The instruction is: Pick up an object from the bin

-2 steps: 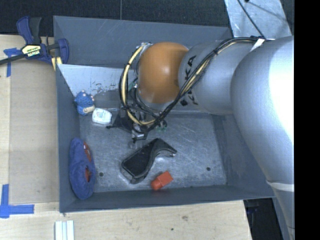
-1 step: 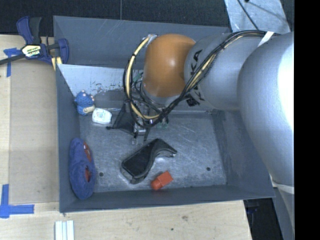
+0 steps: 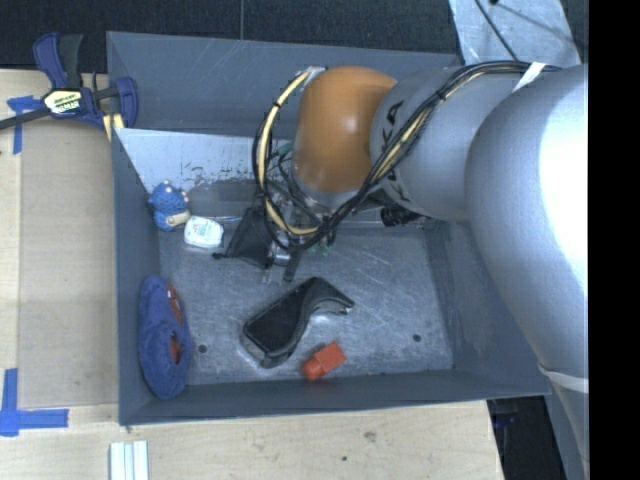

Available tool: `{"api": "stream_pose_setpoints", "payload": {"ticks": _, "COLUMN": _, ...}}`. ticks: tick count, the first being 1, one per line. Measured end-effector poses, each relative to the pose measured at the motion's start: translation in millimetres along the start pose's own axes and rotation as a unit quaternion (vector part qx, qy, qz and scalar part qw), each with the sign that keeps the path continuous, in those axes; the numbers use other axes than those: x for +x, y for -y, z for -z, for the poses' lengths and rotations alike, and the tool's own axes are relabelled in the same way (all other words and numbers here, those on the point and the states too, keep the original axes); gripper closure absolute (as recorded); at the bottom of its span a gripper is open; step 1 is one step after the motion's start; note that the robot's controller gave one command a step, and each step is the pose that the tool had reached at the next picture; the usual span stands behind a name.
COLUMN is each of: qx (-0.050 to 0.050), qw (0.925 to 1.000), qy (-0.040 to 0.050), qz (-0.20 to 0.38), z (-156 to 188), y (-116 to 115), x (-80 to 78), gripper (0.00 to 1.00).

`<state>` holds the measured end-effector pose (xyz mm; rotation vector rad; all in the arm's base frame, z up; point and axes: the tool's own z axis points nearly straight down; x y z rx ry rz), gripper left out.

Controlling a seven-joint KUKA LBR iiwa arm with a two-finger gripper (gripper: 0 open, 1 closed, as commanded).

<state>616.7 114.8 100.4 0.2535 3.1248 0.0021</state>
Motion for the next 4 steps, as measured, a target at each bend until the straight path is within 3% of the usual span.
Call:
{"api": "stream_pose_setpoints", "payload": {"ticks": 1, "qx": 0.002, "qw": 0.9860, "qy": -0.0033, "qz": -0.167, "z": -31, "y": -7, "x": 8.2, "gripper": 0.00}}
{"api": "stream_pose_setpoints", "payload": {"ticks": 2, "qx": 0.001, "qw": 0.9861, "qy": -0.0026, "qz": -0.166, "z": -31, "y": -7, "x": 7.5, "gripper": 0.00}}
{"api": "stream_pose_setpoints", "payload": {"ticks": 3, "qx": 0.001, "qw": 0.9860, "qy": -0.0016, "qz": -0.167, "z": -30, "y": -7, "x": 6.7, "gripper": 1.00}}
{"api": "stream_pose_setpoints", "payload": {"ticks": 4, "qx": 0.000, "qw": 0.9859, "qy": -0.0001, "qz": -0.167, "z": 11, "y": -6, "x": 4.7, "gripper": 1.00}}
